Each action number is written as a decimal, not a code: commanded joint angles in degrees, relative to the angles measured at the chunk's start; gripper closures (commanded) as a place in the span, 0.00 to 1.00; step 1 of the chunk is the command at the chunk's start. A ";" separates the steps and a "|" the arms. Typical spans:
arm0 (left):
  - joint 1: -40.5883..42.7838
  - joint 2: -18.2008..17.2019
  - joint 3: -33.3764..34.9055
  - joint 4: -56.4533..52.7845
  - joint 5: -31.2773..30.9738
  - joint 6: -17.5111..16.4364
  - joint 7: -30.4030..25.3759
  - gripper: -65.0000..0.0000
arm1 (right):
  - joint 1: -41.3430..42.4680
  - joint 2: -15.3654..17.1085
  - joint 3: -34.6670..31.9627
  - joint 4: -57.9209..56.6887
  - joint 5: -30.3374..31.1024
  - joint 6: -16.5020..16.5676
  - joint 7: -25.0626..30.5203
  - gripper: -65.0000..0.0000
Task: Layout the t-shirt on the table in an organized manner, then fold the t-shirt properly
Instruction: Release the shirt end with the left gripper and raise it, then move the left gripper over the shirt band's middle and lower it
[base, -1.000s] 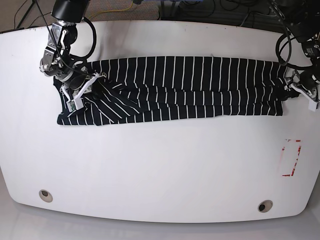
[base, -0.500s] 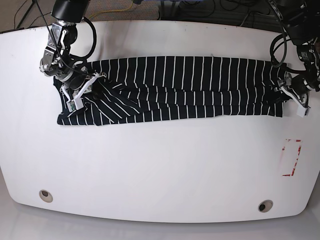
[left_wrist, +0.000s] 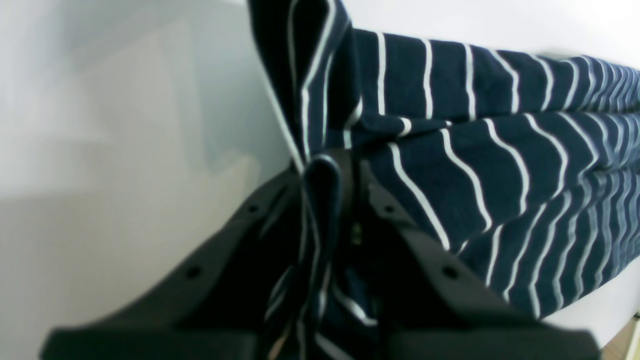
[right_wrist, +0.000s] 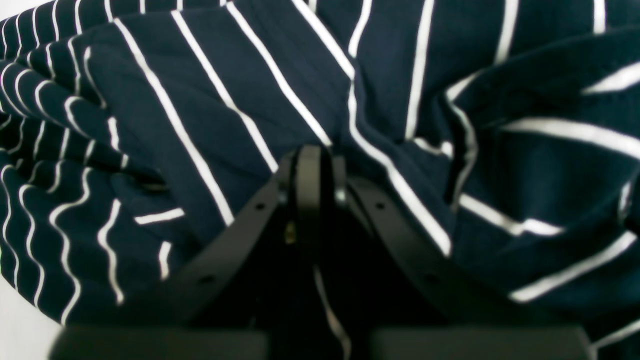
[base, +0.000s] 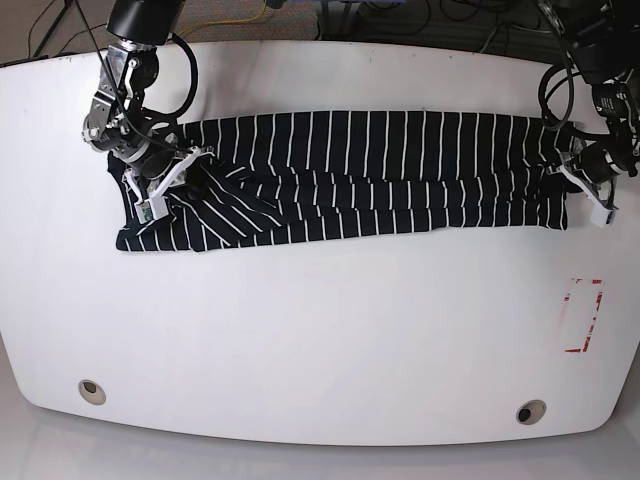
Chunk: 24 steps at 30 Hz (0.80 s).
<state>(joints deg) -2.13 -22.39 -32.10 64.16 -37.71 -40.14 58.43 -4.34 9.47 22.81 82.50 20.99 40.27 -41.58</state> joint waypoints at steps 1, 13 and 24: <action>1.47 -1.39 -0.21 4.28 1.27 0.14 1.39 0.98 | 0.16 0.33 -0.08 0.36 -1.52 -0.27 -1.80 0.97; 7.63 -1.39 2.43 25.29 1.27 0.14 1.65 0.97 | 0.25 0.24 -0.17 0.36 -1.35 -0.27 -1.80 0.97; 8.07 0.72 9.37 39.27 1.01 0.14 6.84 0.97 | 0.25 0.24 -0.17 0.45 -1.26 -0.27 -1.80 0.97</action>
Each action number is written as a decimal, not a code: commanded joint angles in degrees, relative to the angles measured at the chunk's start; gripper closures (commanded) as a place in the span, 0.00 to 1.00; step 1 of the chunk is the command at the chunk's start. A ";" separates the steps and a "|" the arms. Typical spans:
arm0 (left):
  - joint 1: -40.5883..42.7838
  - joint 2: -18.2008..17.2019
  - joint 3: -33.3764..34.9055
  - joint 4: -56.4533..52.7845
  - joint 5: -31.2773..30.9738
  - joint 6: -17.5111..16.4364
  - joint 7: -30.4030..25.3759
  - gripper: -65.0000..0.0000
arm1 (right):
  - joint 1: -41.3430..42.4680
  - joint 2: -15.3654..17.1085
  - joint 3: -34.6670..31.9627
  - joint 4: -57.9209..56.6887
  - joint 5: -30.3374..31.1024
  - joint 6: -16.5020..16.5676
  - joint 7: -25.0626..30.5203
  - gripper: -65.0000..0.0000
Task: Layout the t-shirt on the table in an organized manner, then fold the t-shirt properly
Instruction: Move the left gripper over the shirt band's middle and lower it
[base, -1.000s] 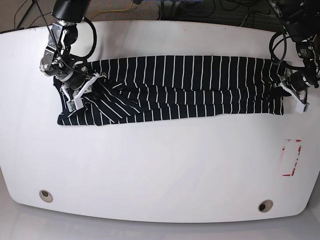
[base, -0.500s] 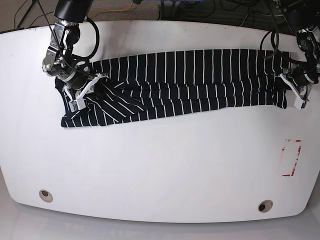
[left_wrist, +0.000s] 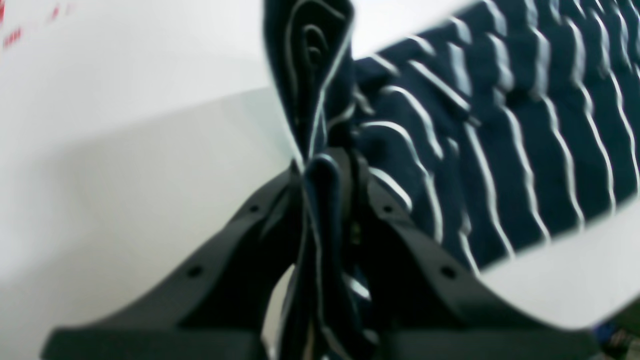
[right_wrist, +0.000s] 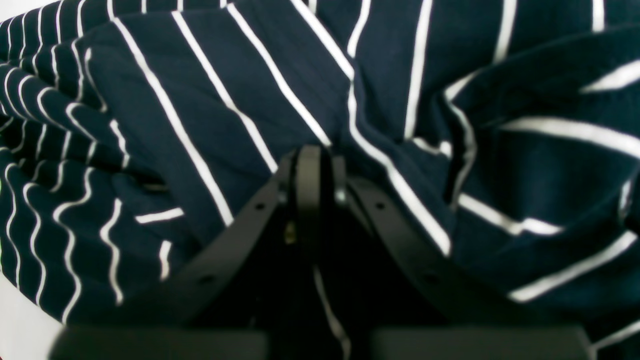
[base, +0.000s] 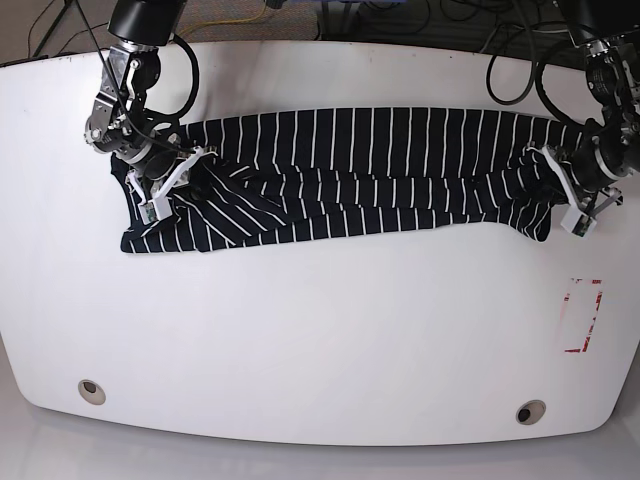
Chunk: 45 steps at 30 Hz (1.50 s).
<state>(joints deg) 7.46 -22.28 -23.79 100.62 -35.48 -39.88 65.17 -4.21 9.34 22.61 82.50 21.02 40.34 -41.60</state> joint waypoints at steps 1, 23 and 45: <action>-1.97 1.14 1.42 3.51 -1.22 -0.12 0.72 0.97 | 0.12 0.37 0.03 0.45 -1.28 -0.34 -1.78 0.97; -15.24 15.82 13.20 6.41 -1.04 -0.12 11.89 0.97 | 0.21 0.28 0.03 0.45 -1.10 -0.34 -1.78 0.97; -15.24 18.81 15.92 6.24 -0.95 -0.12 11.71 0.96 | -0.06 0.28 0.03 0.53 -1.02 -0.34 -1.78 0.97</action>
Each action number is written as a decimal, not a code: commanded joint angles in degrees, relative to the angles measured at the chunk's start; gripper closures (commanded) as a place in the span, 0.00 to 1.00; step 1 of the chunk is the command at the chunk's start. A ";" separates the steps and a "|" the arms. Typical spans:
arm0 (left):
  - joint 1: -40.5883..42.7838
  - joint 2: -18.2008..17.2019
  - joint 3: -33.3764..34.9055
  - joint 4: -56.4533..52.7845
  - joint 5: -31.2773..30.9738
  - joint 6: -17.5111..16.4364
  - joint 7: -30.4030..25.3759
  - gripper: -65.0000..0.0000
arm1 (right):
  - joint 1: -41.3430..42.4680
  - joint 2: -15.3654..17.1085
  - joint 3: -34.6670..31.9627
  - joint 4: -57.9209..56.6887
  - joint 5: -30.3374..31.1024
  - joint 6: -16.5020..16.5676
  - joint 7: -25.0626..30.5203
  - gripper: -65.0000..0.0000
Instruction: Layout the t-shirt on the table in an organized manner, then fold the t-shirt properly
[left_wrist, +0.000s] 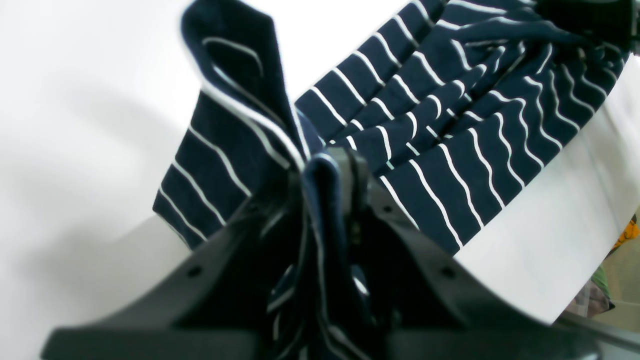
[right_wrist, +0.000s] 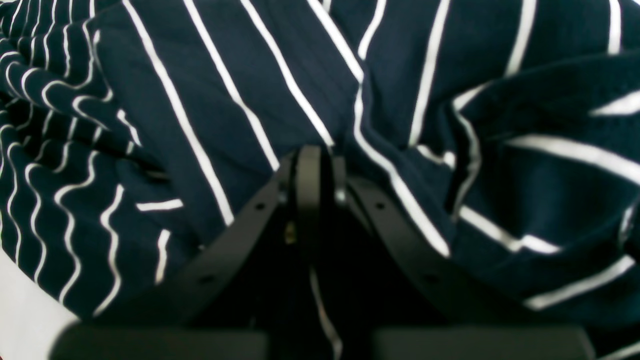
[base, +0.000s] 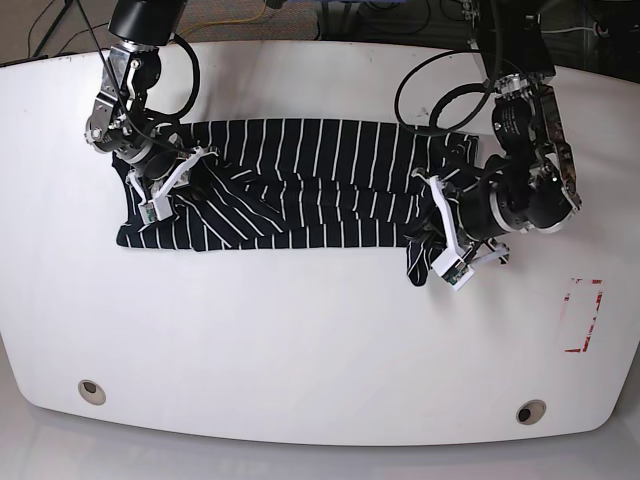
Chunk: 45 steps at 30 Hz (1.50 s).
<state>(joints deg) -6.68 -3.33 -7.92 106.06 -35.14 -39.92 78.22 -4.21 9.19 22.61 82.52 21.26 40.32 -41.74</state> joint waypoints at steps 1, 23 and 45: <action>-1.10 -0.05 0.06 0.80 -1.30 -0.08 -1.34 0.96 | -0.06 0.44 0.03 0.51 -1.26 -0.32 -1.65 0.97; -4.80 8.21 2.52 0.97 -1.66 6.73 1.78 0.45 | 0.21 0.08 0.03 2.89 -1.26 -0.32 -3.76 0.97; -7.34 -2.07 2.69 -12.57 -1.30 6.82 -8.46 0.45 | 1.00 -0.71 0.03 4.38 -1.52 -0.32 -4.55 0.97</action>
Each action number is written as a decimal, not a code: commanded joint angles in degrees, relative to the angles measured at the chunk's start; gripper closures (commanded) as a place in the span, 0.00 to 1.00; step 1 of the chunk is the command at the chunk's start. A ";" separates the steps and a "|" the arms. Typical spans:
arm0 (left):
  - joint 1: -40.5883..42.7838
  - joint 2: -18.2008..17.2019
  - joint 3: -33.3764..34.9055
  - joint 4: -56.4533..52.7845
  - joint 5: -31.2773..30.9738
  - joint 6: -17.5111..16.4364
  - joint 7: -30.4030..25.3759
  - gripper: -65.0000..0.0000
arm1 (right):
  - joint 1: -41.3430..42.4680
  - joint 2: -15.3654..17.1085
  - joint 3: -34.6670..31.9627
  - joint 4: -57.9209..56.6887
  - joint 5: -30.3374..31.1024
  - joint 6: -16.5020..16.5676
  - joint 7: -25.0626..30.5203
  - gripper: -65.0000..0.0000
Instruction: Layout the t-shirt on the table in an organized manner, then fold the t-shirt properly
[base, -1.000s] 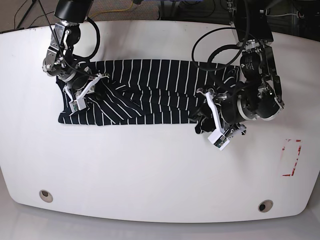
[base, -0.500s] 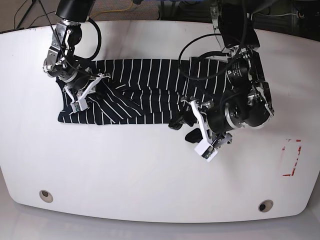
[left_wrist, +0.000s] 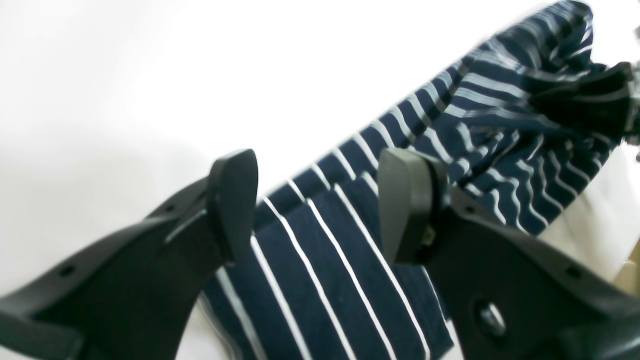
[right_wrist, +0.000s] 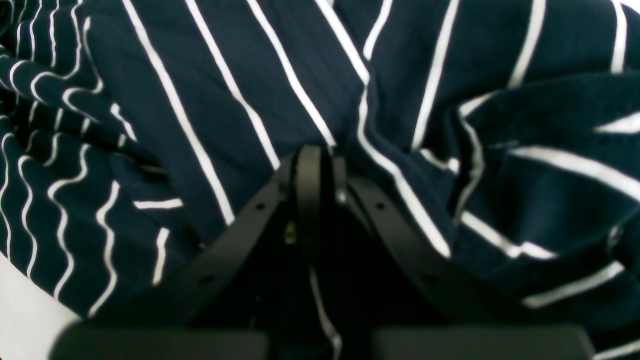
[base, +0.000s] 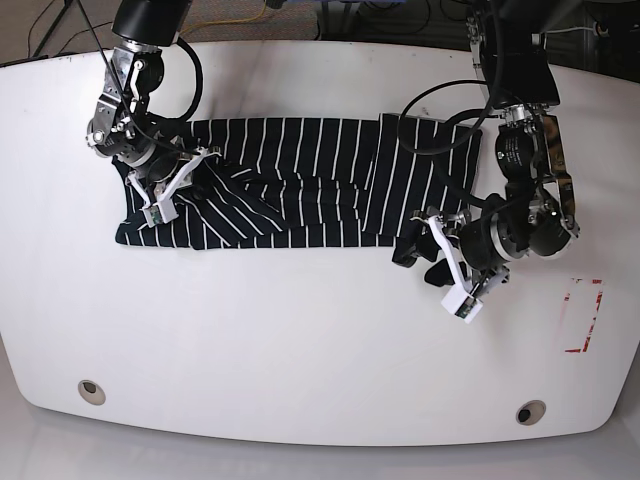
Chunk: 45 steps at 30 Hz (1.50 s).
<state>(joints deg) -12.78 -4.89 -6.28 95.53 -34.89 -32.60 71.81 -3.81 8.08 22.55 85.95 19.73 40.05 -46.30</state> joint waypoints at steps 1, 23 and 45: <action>-1.33 -0.70 1.67 -3.53 -1.54 -0.50 -2.49 0.45 | 0.61 0.41 0.09 0.95 0.01 -0.05 0.02 0.97; -6.52 -0.79 20.66 -21.20 -1.54 7.15 -15.06 0.45 | 0.61 0.41 0.00 0.95 0.19 -0.05 0.02 0.97; -6.61 -2.10 22.77 -18.56 9.71 7.24 -13.75 0.84 | 0.61 0.41 0.00 0.95 0.19 -0.05 0.02 0.97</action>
<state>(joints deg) -17.89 -7.05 16.43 75.05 -25.30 -25.28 57.71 -3.73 8.08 22.44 86.08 19.70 40.05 -46.33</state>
